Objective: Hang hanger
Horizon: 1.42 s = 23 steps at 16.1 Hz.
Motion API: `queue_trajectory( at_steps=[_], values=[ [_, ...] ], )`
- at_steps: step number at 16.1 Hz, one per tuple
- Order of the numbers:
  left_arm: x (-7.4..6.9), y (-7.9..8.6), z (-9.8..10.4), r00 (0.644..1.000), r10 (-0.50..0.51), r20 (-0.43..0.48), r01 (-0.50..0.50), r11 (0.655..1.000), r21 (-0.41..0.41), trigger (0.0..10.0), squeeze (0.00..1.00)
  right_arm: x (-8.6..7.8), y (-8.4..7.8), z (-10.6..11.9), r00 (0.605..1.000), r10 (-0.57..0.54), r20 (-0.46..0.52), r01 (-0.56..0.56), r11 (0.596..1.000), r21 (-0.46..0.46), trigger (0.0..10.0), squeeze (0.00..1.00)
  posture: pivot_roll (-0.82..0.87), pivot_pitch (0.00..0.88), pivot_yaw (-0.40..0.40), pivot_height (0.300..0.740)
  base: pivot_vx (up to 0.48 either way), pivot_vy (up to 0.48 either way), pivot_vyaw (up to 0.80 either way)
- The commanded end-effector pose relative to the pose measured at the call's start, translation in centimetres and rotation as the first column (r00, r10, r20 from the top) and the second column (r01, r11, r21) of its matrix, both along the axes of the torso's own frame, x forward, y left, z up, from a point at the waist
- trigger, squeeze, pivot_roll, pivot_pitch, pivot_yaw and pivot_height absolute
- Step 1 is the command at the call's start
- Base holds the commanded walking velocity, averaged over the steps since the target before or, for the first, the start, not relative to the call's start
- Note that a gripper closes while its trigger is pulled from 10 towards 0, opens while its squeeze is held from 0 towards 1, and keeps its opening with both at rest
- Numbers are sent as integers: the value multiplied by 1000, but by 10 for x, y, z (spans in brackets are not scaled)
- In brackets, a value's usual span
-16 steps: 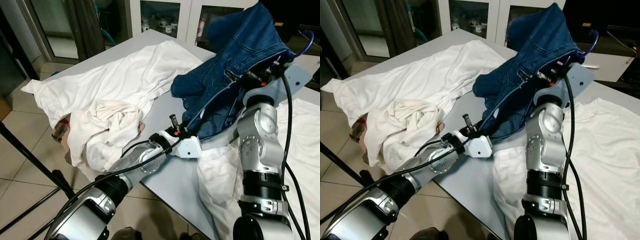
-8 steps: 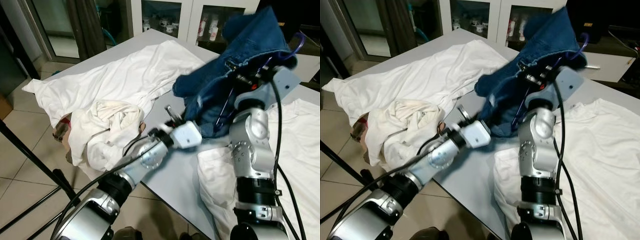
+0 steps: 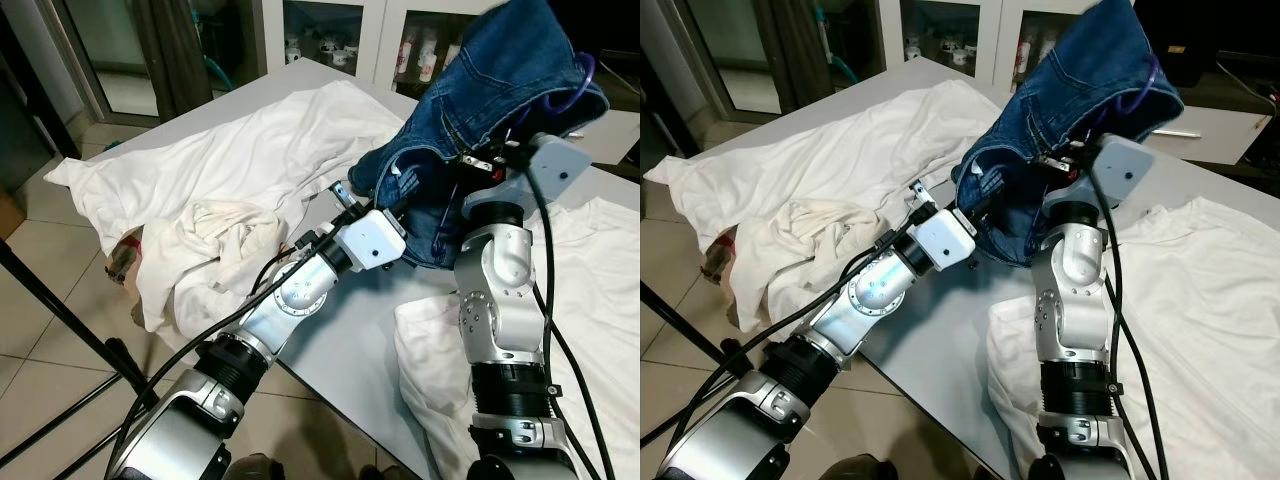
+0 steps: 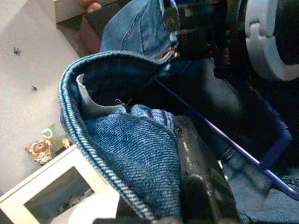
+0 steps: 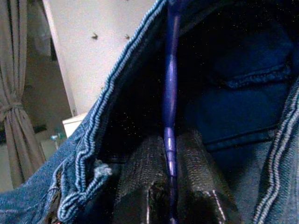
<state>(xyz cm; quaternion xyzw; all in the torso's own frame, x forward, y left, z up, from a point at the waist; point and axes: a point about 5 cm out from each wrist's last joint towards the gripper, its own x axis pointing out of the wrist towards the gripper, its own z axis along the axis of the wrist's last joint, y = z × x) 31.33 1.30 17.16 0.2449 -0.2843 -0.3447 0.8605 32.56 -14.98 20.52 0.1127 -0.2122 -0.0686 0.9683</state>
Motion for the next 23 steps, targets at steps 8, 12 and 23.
queue_trajectory(
  at_steps=[8, 12, 23],
  values=[
    [11, 19, 50, 994, -27, 104, 29, 999, -16, 10000, 0, 4, 18, -19, 992, 83, -94, -99, 977, -188, 10000, 0, 39, 14, -18, 740, 0, 0, 0],
    [6, 17, 44, 994, -75, 83, 74, 997, 25, 10000, 0, 7, 14, -14, 992, 85, -93, -96, 989, -113, 10000, 0, 41, 12, -18, 740, 0, 0, 0],
    [5, 24, 58, 992, -125, 14, 125, 991, -44, 10000, 0, 13, 19, -12, 985, 111, -131, -138, 966, -219, 10000, 0, 43, 6, -24, 740, 0, 0, 0]
  ],
)
